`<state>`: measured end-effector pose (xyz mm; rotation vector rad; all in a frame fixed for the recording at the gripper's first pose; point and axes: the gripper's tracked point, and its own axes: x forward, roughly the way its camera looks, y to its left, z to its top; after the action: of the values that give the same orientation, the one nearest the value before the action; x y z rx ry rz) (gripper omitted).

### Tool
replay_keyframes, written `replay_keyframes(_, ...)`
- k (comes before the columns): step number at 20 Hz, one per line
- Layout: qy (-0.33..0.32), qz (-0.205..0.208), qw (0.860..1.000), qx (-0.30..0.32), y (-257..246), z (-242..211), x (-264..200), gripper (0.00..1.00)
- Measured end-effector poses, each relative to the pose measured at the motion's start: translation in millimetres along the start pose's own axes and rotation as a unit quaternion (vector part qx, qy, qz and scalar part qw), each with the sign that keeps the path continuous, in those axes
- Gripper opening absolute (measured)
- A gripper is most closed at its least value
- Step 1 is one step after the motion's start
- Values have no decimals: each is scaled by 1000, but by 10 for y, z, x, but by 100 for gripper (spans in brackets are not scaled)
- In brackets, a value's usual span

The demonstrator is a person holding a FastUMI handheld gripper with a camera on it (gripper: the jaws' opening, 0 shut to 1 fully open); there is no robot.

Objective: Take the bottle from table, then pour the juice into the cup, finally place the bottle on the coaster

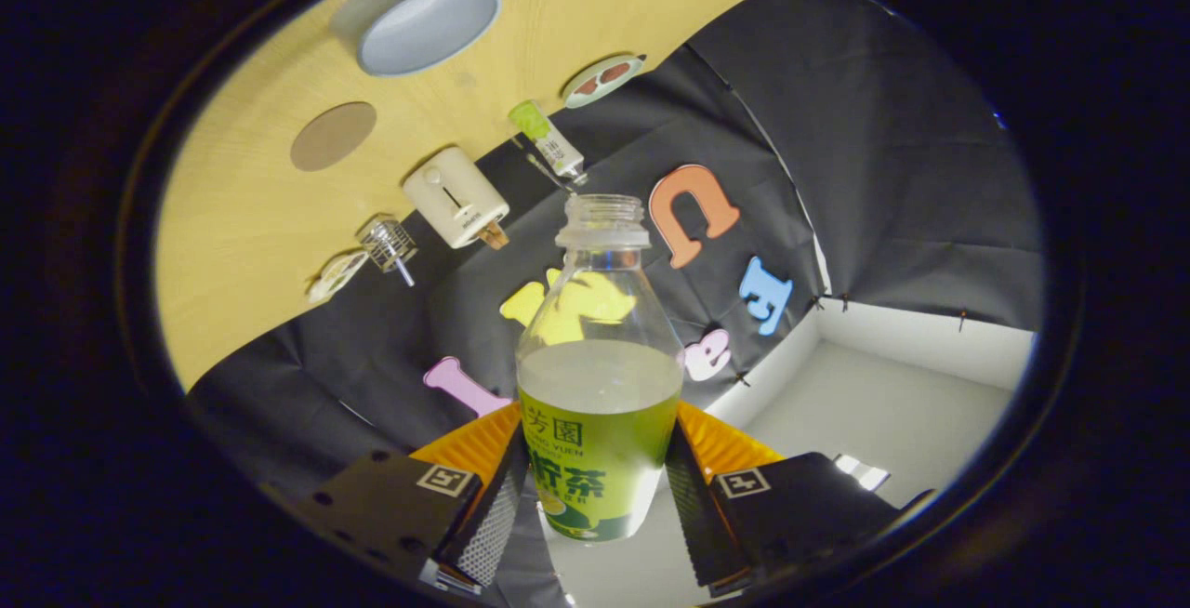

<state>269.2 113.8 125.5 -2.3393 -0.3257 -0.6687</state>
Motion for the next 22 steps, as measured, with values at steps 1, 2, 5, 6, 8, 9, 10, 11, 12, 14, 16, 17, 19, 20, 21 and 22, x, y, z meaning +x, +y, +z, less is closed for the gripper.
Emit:
replay_keyframes(1, 1, 3, 1000, 4, 6, -1, -6, 80)
replay_keyframes(2, 3, 4, 1000, 8, 3, -4, 2, 80)
replay_keyframes(5, 9, 17, 1000, 16, 60, -12, -10, 80)
replay_keyframes(6, 11, 21, 999, 23, 83, -6, 9, 80)
replay_keyframes(8, 17, 36, 997, 69, 130, 6, 46, 80)
replay_keyframes(9, 25, 53, 993, 106, 177, 6, 43, 80)
replay_keyframes(10, 33, 78, 985, 150, 231, 7, 9, 80)
replay_keyframes(11, 36, 100, 974, 198, 290, 39, 6, 81)
replay_keyframes(12, 39, 115, 962, 243, 306, 52, 23, 81)
replay_keyframes(14, 49, 142, 938, 313, 275, 57, -28, 80)
replay_keyframes(16, 54, 163, 911, 375, 198, 66, -50, 81)
replay_keyframes(17, 54, 198, 888, 412, 229, 125, -96, 81)
replay_keyframes(19, 60, 247, 838, 484, 260, 181, -142, 81)
replay_keyframes(20, 66, 258, 816, 512, 222, 157, -100, 81)
replay_keyframes(21, 72, 263, 797, 539, 185, 130, -77, 81)
replay_keyframes(22, 79, 271, 775, 565, 143, 97, -41, 81)
